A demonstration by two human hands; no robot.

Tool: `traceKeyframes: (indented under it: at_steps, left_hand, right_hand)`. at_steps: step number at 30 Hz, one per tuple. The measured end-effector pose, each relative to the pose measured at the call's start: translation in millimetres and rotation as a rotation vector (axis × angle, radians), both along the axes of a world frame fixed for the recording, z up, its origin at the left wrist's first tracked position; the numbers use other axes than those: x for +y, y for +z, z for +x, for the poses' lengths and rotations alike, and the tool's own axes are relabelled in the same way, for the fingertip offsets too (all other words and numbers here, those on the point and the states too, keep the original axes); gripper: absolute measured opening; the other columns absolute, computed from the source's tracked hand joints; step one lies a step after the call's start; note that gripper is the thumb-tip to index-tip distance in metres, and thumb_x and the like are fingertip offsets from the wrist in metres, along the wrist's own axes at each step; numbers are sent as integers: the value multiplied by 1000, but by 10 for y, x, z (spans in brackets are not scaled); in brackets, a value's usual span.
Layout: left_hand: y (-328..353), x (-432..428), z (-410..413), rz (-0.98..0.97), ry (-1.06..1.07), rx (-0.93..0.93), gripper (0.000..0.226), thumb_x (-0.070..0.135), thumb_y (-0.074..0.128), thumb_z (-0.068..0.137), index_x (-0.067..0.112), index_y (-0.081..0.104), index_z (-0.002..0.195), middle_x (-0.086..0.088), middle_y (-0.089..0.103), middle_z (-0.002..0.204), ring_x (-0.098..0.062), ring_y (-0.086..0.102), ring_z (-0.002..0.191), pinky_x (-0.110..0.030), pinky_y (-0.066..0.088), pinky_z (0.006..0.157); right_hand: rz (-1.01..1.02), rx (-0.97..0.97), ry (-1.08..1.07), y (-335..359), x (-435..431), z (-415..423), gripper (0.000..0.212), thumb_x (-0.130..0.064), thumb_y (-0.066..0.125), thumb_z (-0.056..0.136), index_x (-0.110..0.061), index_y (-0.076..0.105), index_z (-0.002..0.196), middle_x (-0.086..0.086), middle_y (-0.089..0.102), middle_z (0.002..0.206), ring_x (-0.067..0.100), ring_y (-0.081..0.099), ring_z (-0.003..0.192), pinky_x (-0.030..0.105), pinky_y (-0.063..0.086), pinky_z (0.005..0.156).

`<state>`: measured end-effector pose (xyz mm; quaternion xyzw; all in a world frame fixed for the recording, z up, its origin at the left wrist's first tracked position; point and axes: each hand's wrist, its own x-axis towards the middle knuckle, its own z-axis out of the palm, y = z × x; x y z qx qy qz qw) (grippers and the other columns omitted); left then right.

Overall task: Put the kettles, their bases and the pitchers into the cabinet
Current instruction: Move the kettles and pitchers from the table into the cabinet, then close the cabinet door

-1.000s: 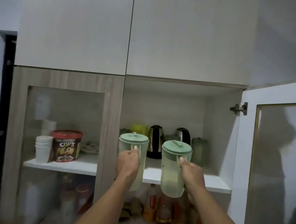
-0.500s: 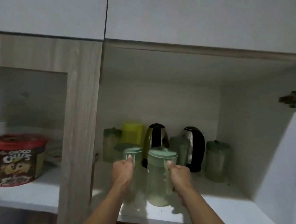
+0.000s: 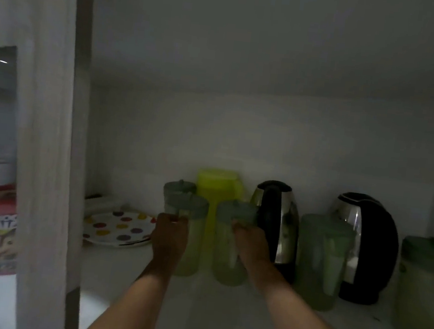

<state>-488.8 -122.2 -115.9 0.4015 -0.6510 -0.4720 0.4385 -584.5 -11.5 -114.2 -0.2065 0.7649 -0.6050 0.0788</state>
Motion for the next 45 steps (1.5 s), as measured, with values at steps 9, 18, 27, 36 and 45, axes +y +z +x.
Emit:
traceKeyframes:
  at_steps: [9, 18, 27, 36, 45]
  left_hand:
    - [41, -202, -277, -54, 88, 43, 31, 25, 58, 93, 3, 59, 114, -21, 64, 117, -37, 60, 108, -37, 46, 87]
    - [-35, -200, -210, 23, 175, 143, 40, 32, 56, 93, 2, 55, 120, -23, 56, 127, -39, 52, 118, -41, 42, 94]
    - [-312, 497, 180, -37, -69, 139, 36, 5, 55, 87, -8, 49, 120, -32, 45, 128, -44, 47, 114, -43, 35, 93]
    - [-194, 1782, 613, 72, -545, 56, 32, 14, 57, 87, 2, 53, 116, -25, 46, 128, -43, 54, 109, -40, 43, 92]
    - [64, 3438, 870, 3, -947, 106, 20, 28, 51, 90, 13, 60, 99, -9, 68, 100, -32, 63, 93, -32, 46, 79]
  right_hand:
    - [-30, 22, 35, -94, -402, -348, 57, -50, 49, 94, -4, 62, 126, 23, 67, 120, 39, 65, 106, 46, 55, 92]
    - [-7, -30, -77, -70, -230, -136, 61, -50, 42, 99, -2, 59, 132, 22, 61, 134, 38, 58, 122, 39, 46, 101]
    - [6, -29, -370, -319, 404, 576, 54, -56, 40, 96, -9, 65, 87, 16, 63, 89, 27, 57, 78, 37, 46, 73]
    - [181, -6, -794, -241, 2130, 1563, 50, -49, 36, 101, -15, 50, 68, 15, 59, 92, 37, 63, 98, 52, 52, 96]
    - [185, 59, -1210, 48, 3925, 2315, 45, -52, 39, 96, -15, 48, 71, 7, 58, 80, 28, 56, 81, 47, 52, 92]
